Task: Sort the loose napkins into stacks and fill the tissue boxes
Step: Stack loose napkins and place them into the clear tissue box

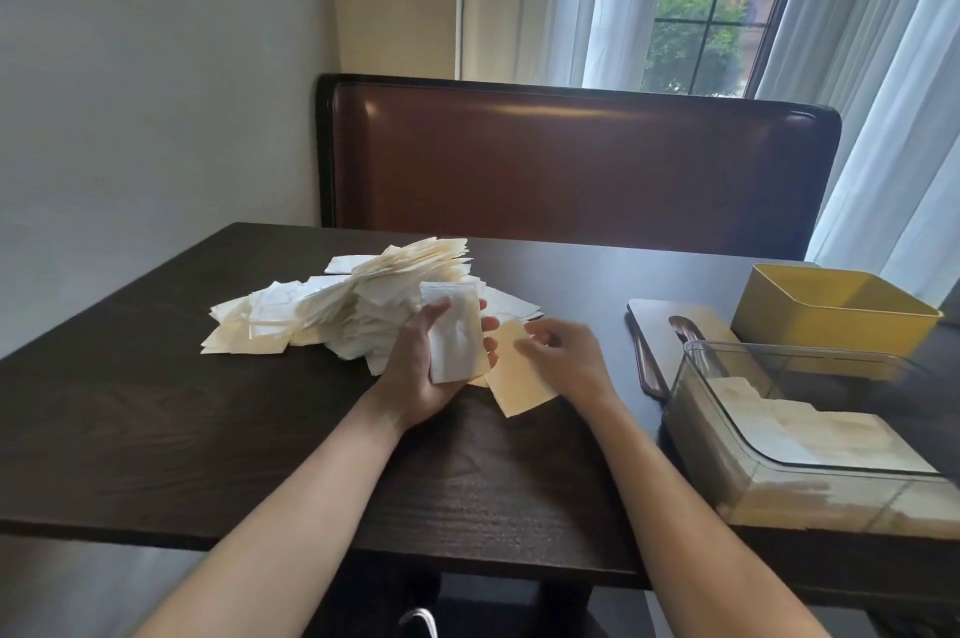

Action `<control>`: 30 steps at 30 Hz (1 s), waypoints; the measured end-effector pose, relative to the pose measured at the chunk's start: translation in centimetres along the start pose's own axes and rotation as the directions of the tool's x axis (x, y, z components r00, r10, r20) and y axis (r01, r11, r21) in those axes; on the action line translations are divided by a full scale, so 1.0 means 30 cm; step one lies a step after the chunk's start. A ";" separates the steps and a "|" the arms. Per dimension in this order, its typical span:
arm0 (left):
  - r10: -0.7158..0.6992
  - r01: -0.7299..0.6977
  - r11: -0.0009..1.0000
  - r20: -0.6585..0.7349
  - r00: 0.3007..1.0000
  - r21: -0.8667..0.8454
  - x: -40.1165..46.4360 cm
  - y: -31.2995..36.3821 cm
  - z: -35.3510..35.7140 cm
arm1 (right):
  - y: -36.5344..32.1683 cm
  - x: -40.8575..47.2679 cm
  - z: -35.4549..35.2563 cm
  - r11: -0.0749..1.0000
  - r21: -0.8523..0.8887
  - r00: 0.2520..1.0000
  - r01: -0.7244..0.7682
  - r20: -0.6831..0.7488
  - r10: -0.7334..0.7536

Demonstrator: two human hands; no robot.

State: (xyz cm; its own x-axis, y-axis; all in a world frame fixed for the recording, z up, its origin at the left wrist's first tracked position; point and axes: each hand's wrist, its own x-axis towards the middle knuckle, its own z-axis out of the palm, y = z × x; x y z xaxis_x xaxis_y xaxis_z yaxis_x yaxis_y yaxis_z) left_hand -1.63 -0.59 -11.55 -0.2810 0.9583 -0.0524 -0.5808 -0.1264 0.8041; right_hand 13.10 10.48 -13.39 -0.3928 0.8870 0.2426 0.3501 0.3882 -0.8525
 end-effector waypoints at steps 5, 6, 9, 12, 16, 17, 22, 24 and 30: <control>-0.004 0.004 1.000 0.015 1.000 -0.012 0.000 -0.002 0.001 | -0.037 -0.023 -0.036 0.886 0.459 0.979 -0.070 -0.140 0.150; -0.003 0.003 1.000 0.013 1.000 0.000 0.002 -0.001 -0.002 | -0.048 -0.029 -0.041 0.851 0.520 0.976 -0.070 -0.139 0.165; 0.002 -0.003 1.000 0.053 0.999 0.023 0.000 -0.007 0.011 | -0.075 -0.043 -0.047 0.732 0.678 0.984 -0.069 -0.073 0.161; -0.027 0.015 0.993 0.099 0.995 0.117 -0.003 -0.016 0.023 | -0.093 -0.052 -0.039 0.676 0.730 0.993 -0.098 0.032 0.110; -0.085 0.058 0.944 0.068 0.994 0.324 -0.012 -0.027 0.026 | -0.103 -0.061 -0.010 0.789 0.612 0.999 -0.045 0.033 0.031; -0.101 0.068 0.930 0.075 0.992 0.362 -0.010 -0.034 0.015 | -0.102 -0.062 -0.001 0.819 0.573 0.999 -0.036 0.024 0.027; -0.140 0.110 0.959 0.100 0.985 0.261 -0.001 -0.046 0.034 | -0.091 -0.055 0.024 0.855 0.514 0.998 -0.067 0.020 0.066; -0.129 0.098 0.960 0.104 0.986 0.263 0.001 -0.049 0.039 | -0.092 -0.051 0.024 0.866 0.496 0.997 -0.068 0.013 0.070; -0.106 0.102 0.989 0.029 0.994 0.108 0.033 -0.050 0.019 | -0.069 -0.016 0.018 0.880 0.464 0.974 -0.104 -0.131 0.184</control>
State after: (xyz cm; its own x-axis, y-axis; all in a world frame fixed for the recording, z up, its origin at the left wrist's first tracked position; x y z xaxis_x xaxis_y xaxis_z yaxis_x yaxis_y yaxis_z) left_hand -0.60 0.68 -12.47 -0.1961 0.9732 -0.1203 -0.5202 0.0007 0.8540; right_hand 12.09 9.13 -12.01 -0.2067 0.9684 0.1398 -0.0458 0.1331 -0.9900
